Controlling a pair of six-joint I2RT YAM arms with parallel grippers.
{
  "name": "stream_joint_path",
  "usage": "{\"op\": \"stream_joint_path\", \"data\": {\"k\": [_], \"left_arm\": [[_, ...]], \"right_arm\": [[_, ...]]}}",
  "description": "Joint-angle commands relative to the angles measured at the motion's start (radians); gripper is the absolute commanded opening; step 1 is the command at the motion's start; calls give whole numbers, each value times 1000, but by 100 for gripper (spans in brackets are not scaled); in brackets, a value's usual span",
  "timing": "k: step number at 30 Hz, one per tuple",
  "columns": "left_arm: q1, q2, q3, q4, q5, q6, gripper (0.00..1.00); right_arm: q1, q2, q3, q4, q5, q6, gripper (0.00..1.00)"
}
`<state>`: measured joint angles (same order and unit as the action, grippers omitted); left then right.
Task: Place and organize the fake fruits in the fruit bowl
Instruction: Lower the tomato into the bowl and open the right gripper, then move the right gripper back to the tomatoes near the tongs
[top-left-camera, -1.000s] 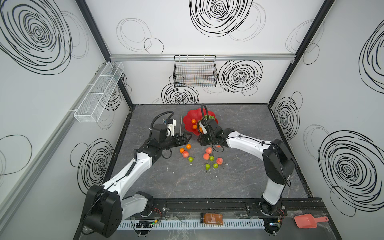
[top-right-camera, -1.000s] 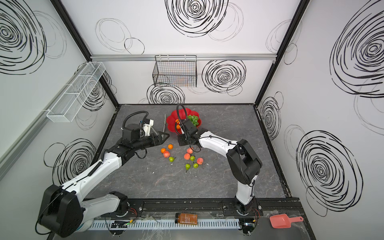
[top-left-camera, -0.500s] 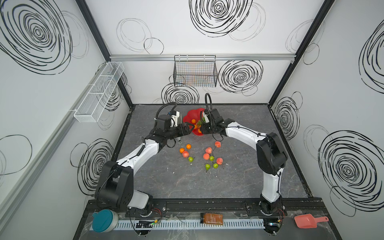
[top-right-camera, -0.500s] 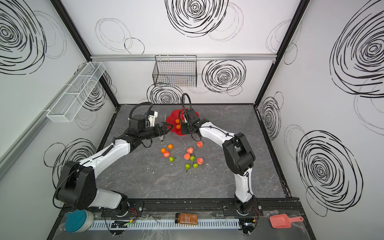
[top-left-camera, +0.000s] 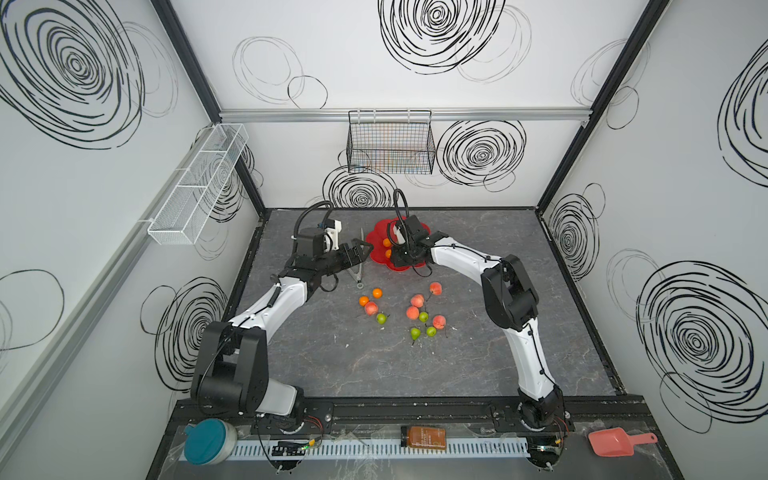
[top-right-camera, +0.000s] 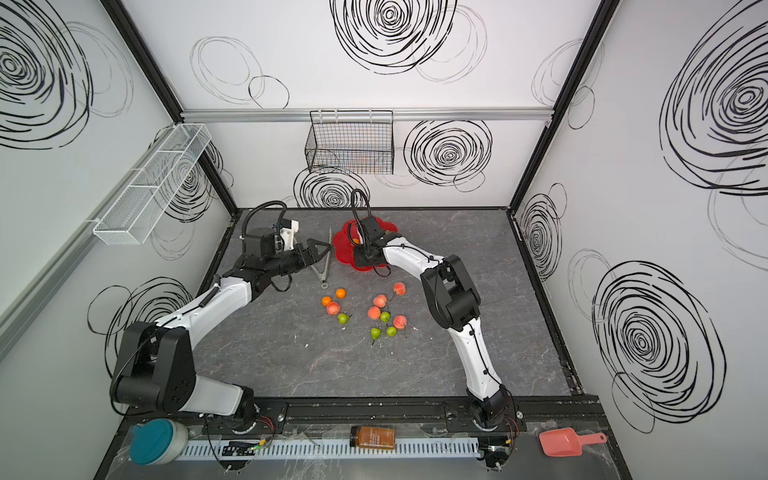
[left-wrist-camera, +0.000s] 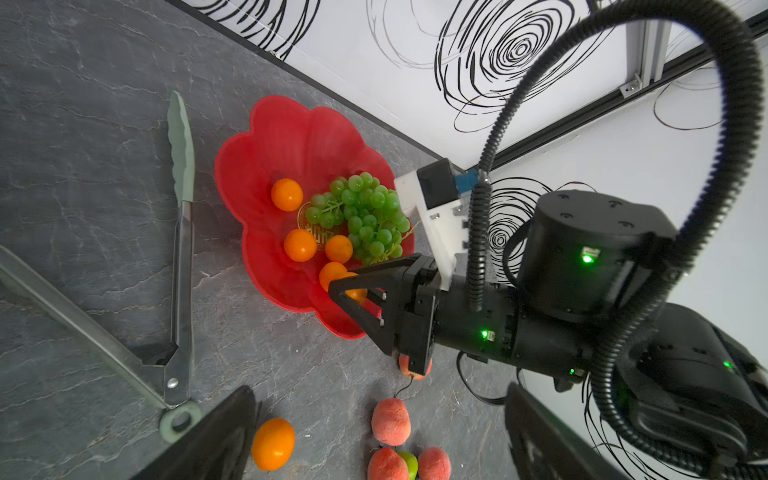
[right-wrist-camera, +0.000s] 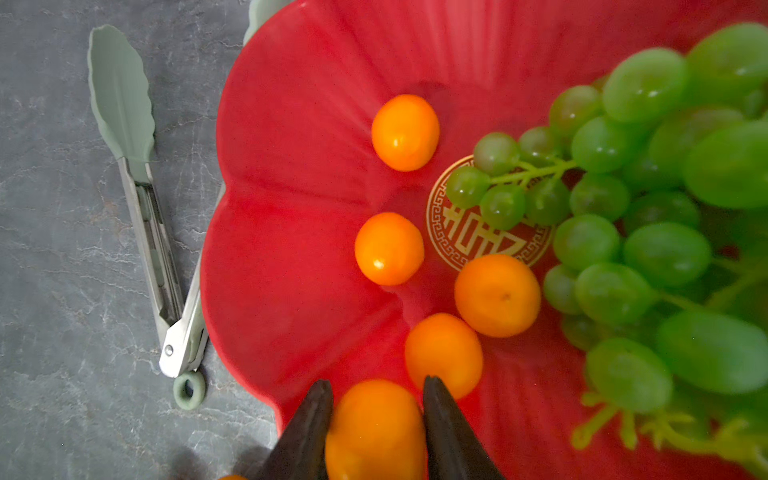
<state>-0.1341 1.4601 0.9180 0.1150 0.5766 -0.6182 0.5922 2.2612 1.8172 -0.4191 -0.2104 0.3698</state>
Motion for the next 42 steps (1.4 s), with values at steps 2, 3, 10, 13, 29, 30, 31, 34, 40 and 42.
{"op": "stream_joint_path", "data": {"k": [2, 3, 10, 13, 29, 30, 31, 34, 40, 42], "left_arm": [[15, 5, -4, 47, 12, -2, 96], [15, 7, -3, 46, 14, -3, 96], [22, 5, -2, 43, 10, -2, 96], [22, 9, -2, 43, 11, -6, 96], [-58, -91, 13, -86, -151, 78, 96], [-64, -110, 6, -96, -160, 77, 96], [-68, -129, -5, -101, -169, 72, 96], [-71, -201, -52, -121, -191, 60, 96], [-75, -351, -136, -209, -248, 54, 96], [-73, -400, -163, -242, -258, 58, 96]], "right_arm": [[-5, 24, 32, -51, 3, -15, 37], [-5, 26, 31, -51, 4, -15, 37], [-4, 32, 31, -55, -3, -13, 41], [-4, 25, 27, -54, 5, -9, 44], [3, -89, 12, -87, 36, -53, 51], [6, -112, -6, -83, 45, -62, 51], [9, -131, -25, -79, 53, -69, 51], [26, -206, -114, -32, 71, -73, 51], [77, -317, -277, 58, 74, -42, 51], [94, -340, -317, 93, 51, -15, 51]]}}
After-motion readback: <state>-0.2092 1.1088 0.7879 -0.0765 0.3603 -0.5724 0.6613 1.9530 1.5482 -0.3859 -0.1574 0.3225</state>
